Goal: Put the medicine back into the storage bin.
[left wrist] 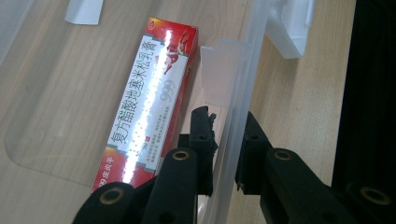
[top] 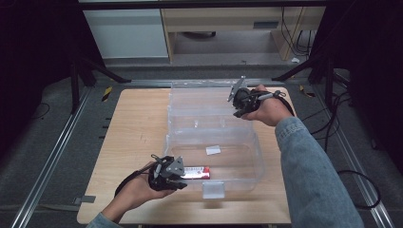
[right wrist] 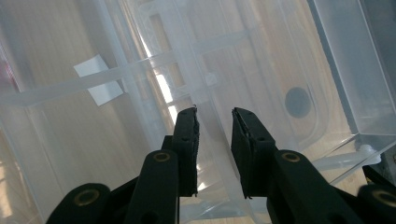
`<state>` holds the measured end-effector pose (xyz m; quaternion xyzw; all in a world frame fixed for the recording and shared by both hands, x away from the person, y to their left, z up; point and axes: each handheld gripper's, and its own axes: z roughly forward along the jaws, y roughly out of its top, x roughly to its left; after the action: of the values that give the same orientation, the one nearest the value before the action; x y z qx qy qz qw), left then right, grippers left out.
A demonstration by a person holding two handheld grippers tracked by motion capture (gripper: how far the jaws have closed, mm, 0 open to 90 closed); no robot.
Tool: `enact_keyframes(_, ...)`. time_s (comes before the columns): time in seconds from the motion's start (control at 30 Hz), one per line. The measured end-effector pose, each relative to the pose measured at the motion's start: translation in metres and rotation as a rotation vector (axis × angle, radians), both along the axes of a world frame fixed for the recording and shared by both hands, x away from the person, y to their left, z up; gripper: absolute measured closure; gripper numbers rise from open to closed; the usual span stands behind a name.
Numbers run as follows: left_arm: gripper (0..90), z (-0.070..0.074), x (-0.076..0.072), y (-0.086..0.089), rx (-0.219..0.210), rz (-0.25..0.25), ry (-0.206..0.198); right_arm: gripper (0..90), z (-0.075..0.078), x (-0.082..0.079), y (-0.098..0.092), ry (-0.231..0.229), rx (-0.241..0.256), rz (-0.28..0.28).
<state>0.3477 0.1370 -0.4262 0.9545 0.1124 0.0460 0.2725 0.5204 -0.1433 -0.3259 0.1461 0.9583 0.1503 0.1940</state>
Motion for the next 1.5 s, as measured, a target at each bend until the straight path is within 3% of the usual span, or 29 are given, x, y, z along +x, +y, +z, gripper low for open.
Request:
enact_keyframes(0.5,80.0,0.0,0.012,-0.005,-0.014,0.002,-0.016,73.0,-0.001,0.011,-0.001,-0.018,-0.011,0.007)
enact_keyframes(0.87,79.9,0.001,0.021,-0.01,0.001,0.007,-0.019,77.6,0.002,0.023,-0.001,0.002,-0.04,0.045)
enact_keyframes(1.23,79.2,0.0,0.019,-0.01,-0.005,0.039,-0.018,83.7,0.015,0.011,0.001,0.001,-0.019,0.071)
enact_keyframes(1.5,78.2,0.0,0.017,-0.01,-0.005,0.047,-0.028,86.0,0.024,0.003,-0.002,0.03,0.008,0.082)
